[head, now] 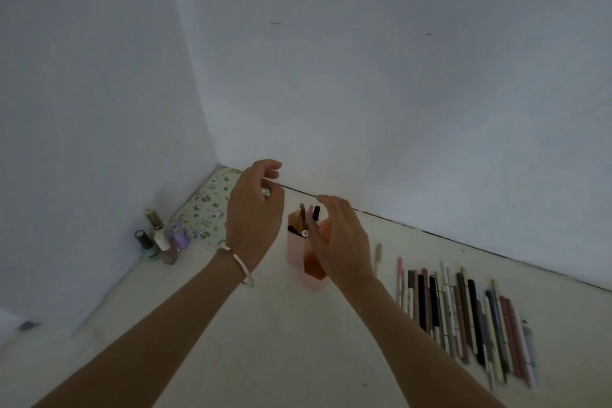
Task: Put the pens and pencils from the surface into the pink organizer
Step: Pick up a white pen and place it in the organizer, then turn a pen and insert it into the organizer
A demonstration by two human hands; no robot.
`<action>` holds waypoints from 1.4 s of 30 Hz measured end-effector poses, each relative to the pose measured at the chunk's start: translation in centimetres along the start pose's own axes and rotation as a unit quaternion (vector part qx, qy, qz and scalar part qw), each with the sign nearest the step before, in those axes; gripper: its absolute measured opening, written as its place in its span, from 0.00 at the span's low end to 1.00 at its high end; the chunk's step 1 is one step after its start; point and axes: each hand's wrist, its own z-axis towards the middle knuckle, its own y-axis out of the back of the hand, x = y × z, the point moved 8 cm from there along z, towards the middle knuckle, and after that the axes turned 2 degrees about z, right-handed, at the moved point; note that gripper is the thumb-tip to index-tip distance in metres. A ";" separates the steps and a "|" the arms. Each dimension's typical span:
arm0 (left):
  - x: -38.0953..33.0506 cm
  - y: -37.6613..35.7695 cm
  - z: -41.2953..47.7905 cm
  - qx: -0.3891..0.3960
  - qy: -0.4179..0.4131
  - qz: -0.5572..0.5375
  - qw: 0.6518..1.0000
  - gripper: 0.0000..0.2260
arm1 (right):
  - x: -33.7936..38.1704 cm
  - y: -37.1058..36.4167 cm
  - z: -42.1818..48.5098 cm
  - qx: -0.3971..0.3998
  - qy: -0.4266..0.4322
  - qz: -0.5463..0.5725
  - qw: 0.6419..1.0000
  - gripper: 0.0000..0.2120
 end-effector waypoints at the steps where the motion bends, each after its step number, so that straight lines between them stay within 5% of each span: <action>1: -0.7 -0.3 -0.1 0.006 -0.008 -0.002 1.000 0.14 | -0.4 0.7 0.1 -0.018 -0.007 0.008 1.000 0.14; 5: -4.9 -5.1 -2.5 0.092 -0.074 -0.008 0.993 0.11 | -4.2 6.8 1.8 -0.149 -0.089 0.060 0.983 0.18; 8: -5.6 -12.7 -6.2 0.232 -0.078 0.121 0.962 0.06 | -7.9 11.3 2.0 -0.202 -0.172 0.087 0.960 0.19; 12: -2.2 -20.9 -11.3 0.390 -0.069 0.294 0.870 0.10 | -12.1 13.3 -0.1 -0.156 -0.241 0.058 0.956 0.17; 18: 1.6 -24.8 -13.9 0.402 -0.037 0.406 0.820 0.12 | -16.0 13.2 -4.2 -0.103 -0.280 0.031 0.954 0.14; 21: 1.6 -25.1 -13.5 0.415 -0.014 0.377 0.828 0.10 | -17.1 12.6 -4.7 -0.062 -0.292 0.005 0.954 0.11; 23: -0.2 -24.3 -12.1 0.410 0.008 0.293 0.864 0.09 | -18.1 11.5 -4.8 -0.005 -0.322 -0.026 0.946 0.09; 26: -5.2 -21.6 -7.9 0.326 -0.026 0.135 0.935 0.06 | -19.8 8.7 -4.6 0.107 -0.368 -0.092 0.919 0.07; 31: -9.8 -15.1 -2.6 0.218 -0.043 -0.013 0.975 0.05 | -21.1 4.2 -5.1 0.247 -0.378 -0.199 0.870 0.14; 37: -8.7 -11.8 -1.5 0.189 -0.011 -0.056 0.980 0.06 | -21.0 1.6 -6.0 0.279 -0.356 -0.254 0.855 0.13; 42: -6.9 -8.1 0.8 0.123 0.000 -0.044 0.991 0.10 | -19.3 2.9 -2.1 0.201 -0.411 -0.063 0.887 0.20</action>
